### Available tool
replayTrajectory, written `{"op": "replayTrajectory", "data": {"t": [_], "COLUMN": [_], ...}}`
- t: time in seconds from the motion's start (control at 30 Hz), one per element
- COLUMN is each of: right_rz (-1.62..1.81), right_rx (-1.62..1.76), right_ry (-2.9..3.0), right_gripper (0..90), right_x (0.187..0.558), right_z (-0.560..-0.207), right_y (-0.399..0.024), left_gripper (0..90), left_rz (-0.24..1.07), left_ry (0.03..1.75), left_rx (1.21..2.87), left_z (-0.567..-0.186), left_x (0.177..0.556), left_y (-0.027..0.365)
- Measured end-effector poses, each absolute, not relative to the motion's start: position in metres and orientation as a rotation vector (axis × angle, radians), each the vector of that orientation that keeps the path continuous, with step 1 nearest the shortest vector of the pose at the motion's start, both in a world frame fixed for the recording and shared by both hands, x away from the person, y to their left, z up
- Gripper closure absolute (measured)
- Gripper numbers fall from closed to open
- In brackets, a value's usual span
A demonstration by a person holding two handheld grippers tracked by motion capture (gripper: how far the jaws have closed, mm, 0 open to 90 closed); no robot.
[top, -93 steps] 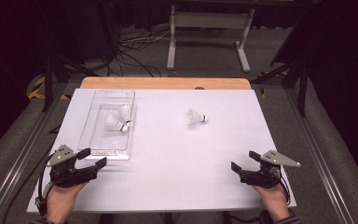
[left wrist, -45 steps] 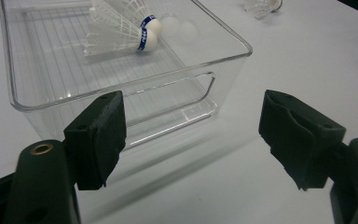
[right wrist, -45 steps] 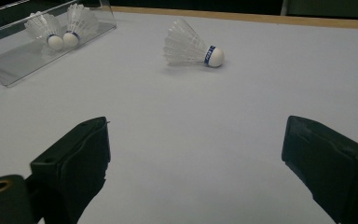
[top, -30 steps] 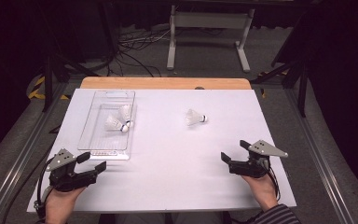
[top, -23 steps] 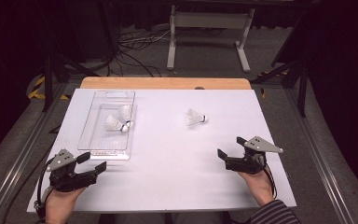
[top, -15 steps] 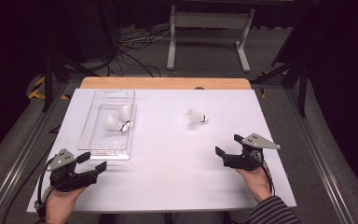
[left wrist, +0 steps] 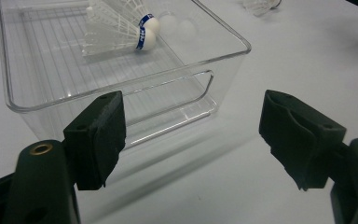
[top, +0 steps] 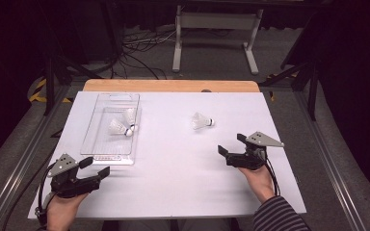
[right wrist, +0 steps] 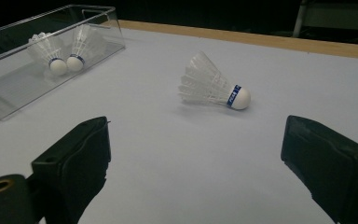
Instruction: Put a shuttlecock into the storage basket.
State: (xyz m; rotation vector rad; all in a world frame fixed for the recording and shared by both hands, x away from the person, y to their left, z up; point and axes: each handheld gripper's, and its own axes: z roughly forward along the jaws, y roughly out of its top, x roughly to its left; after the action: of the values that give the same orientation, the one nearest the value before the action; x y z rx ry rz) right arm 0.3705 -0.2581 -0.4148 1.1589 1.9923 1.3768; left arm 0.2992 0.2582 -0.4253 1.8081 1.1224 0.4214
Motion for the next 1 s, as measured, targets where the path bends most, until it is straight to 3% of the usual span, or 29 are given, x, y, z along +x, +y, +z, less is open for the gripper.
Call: {"op": "replayTrajectory", "data": {"t": [1.0], "right_rz": [1.361], "right_rx": [1.167], "right_ry": [1.989], "right_gripper": [16.2], "right_x": [0.398], "right_z": [-0.403], "right_y": [-0.243], "left_gripper": [24.0], "left_rz": [0.44], "left_ry": [1.121], "left_rx": [1.818], "left_z": [-0.425], "left_x": [0.298], "left_y": [0.257]}}
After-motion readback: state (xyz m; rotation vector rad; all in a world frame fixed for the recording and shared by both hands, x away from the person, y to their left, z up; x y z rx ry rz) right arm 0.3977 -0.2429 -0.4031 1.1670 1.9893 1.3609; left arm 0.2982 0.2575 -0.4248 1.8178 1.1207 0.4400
